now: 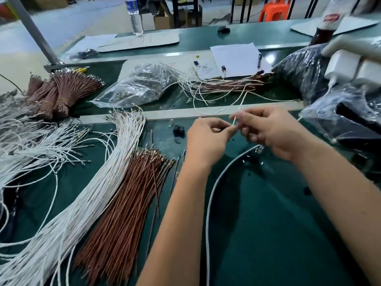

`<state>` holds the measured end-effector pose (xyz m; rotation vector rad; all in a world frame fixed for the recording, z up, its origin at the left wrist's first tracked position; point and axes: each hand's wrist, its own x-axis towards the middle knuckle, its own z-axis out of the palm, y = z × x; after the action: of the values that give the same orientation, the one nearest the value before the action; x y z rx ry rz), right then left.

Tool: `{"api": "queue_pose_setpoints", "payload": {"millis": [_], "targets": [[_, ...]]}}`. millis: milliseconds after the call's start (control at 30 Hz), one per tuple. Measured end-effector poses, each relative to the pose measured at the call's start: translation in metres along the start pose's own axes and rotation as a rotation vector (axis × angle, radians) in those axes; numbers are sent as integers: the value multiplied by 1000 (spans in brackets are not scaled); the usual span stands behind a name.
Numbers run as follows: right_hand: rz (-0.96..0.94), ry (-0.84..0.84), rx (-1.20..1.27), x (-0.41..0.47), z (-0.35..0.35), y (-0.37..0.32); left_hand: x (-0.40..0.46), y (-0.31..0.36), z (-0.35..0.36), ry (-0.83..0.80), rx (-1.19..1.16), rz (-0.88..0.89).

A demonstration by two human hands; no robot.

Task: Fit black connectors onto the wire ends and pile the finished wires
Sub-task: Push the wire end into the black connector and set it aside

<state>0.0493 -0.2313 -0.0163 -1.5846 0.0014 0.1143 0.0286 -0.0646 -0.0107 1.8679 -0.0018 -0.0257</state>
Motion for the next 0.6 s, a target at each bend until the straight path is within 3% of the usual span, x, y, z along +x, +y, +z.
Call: {"api": "queue_pose_setpoints", "payload": {"millis": [167, 400, 600], "targets": [[-20, 124, 159, -28, -8, 14, -4, -4, 6, -108, -54, 18], [-59, 192, 406, -36, -10, 19, -9, -16, -9, -89, -272, -119], [-79, 169, 401, -39, -9, 17, -15, -23, -3, -156, -16, 132]]}}
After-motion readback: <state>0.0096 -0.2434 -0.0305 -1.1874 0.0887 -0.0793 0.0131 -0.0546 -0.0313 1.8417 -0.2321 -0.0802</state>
